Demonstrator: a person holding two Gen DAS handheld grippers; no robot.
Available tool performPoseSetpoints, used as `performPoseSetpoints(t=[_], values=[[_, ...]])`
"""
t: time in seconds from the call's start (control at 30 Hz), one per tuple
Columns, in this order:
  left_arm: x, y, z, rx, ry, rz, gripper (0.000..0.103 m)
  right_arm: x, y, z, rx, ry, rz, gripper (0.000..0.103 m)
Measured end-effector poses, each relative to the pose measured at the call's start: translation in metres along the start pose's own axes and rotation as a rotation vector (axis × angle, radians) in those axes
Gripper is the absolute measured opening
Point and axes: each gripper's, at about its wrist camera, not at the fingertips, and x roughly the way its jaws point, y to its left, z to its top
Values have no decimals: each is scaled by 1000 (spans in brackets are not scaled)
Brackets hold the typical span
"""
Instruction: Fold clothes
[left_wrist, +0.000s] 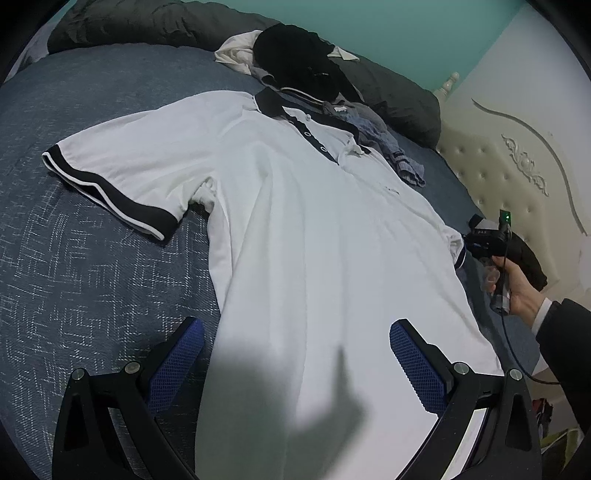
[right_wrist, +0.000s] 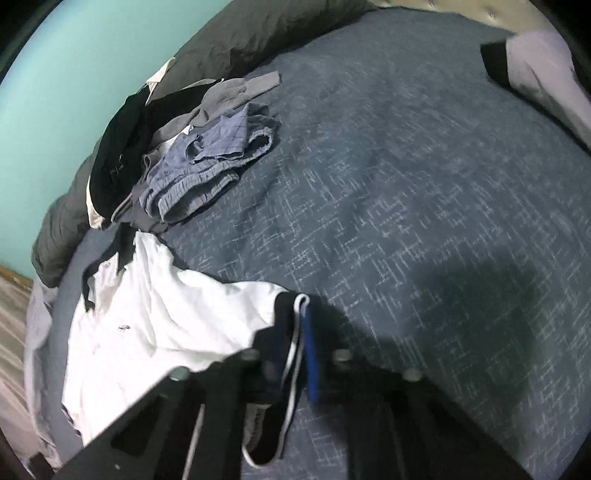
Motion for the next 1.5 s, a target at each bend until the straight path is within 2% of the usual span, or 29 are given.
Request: performPoseSetpoints(t=[0.17,0.37,0.5,0.6,0.63,0.73,0.83,0.93,1.07,1.23,1.33,1.5], values=[[0,0,-2,5,4,5,103,-17,-8,18,11,-107,-32,2],[3,0,-2,11,11,11,103,-14,-8,43,-13,-132,-76,2],[4,0,-2,15,15,11,103,-4,-9,54,-14,-115,-100,2],[4,0,-2,17,18,11,103,17,-10,54,-9,-24,-109,3],[5,0,-2,18,19,10,103,21,-11,52,-12,-1,-123,5],[4,0,-2,15,19,9,103,11,-21,50,54,-43,-95,8],[2,0,-2,10,13,2,103,-10,-28,45,103,-86,-69,28],[0,-2,-1,10,8,-3,103,-23,-23,32,108,-58,21,29],[0,-4,-1,12,9,-7,103,-29,-6,12,58,-5,120,29],[0,-7,-1,18,8,-9,103,-16,14,-11,-11,78,134,28],[0,-3,0,12,8,-5,103,-17,11,-23,-26,76,122,4],[1,0,-1,3,12,-4,103,-17,-3,-39,-15,78,134,3]])
